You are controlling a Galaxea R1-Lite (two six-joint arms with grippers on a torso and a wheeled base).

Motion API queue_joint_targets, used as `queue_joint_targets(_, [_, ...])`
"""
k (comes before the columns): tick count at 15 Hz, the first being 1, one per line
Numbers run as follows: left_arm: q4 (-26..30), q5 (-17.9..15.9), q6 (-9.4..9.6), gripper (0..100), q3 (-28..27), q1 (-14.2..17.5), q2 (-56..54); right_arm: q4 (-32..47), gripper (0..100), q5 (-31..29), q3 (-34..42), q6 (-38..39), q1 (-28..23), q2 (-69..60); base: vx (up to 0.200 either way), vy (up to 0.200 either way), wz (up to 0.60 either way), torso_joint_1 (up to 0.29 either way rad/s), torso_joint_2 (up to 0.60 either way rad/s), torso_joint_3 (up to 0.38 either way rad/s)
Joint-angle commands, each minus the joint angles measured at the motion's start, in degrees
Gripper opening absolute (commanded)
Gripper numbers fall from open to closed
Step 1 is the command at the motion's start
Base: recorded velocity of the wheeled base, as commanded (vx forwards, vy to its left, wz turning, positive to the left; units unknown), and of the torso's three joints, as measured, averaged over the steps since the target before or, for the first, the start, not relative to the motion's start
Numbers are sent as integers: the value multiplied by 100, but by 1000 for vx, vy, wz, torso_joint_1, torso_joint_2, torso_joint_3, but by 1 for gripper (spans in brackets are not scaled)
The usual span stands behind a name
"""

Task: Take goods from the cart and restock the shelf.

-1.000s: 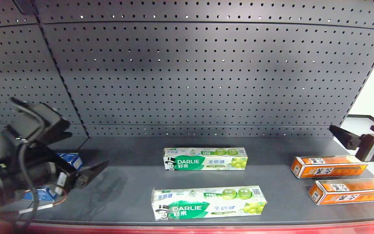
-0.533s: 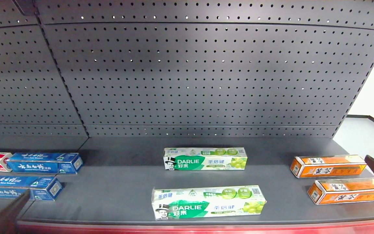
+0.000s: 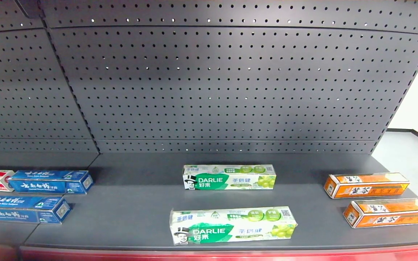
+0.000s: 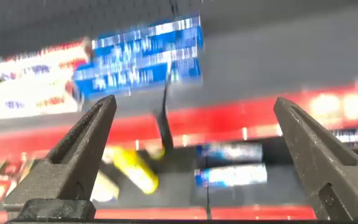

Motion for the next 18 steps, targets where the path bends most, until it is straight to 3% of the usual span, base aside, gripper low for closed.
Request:
queue_joint_targets(1, [195, 12, -31, 100, -47, 2, -738, 1412, 100, 115, 68, 17, 108, -2061, 0, 0, 0, 0, 0, 0])
queue_joint_targets(3, [178, -23, -163, 100, -12, 2, -738, 1394, 100, 325, 77, 17, 108, -2044, 0, 0, 0, 0, 0, 0])
queue_joint_targets(4, [169, -49, -181, 100, 146, 2, -738, 1605, 100, 914, 77, -89, 100, -2044, 0, 0, 0, 0, 0, 0])
queue_joint_targets(8, [-789, -304, -128, 100, 1034, 2, -746, 1702, 100, 958, 68, -80, 73, -2052, 0, 0, 0, 0, 0, 0])
queue_joint_targets(10, [-991, -357, -198, 100, 1122, 2, -746, 1702, 100, 958, 68, -106, 56, -2052, 0, 0, 0, 0, 0, 0])
queue_joint_targets(11, [-991, -515, -198, 100, 1122, -7, -746, 1702, 100, 958, 68, -106, 56, -2052, 0, 0, 0, 0, 0, 0])
queue_joint_targets(13, [-983, -1631, -225, 100, 1122, -7, -746, 1702, 100, 985, 68, -115, 56, -2052, 0, 0, 0, 0, 0, 0])
queue_joint_targets(14, [-974, -1983, -242, 100, 1122, -7, -746, 1702, 100, 985, 77, -106, 56, -2052, 0, 0, 0, 0, 0, 0])
queue_joint_targets(15, [-921, -2053, -392, 100, 1113, -7, -746, 1702, 100, 985, 68, -115, 56, -2052, 0, 0, 0, 0, 0, 0])
queue_joint_targets(16, [-868, -1965, -567, 100, 1086, 2, -746, 1702, 100, 985, 77, -115, 56, -2052, 0, 0, 0, 0, 0, 0])
queue_joint_targets(17, [-816, -1587, -629, 100, 1122, 2, -746, 1702, 100, 985, 77, -89, 56, -2061, 0, 0, 0, 0, 0, 0])
queue_joint_targets(18, [-596, -893, -673, 100, 1122, 63, -755, 1702, 100, 985, 68, -89, 47, -2061, 0, 0, 0, 0, 0, 0])
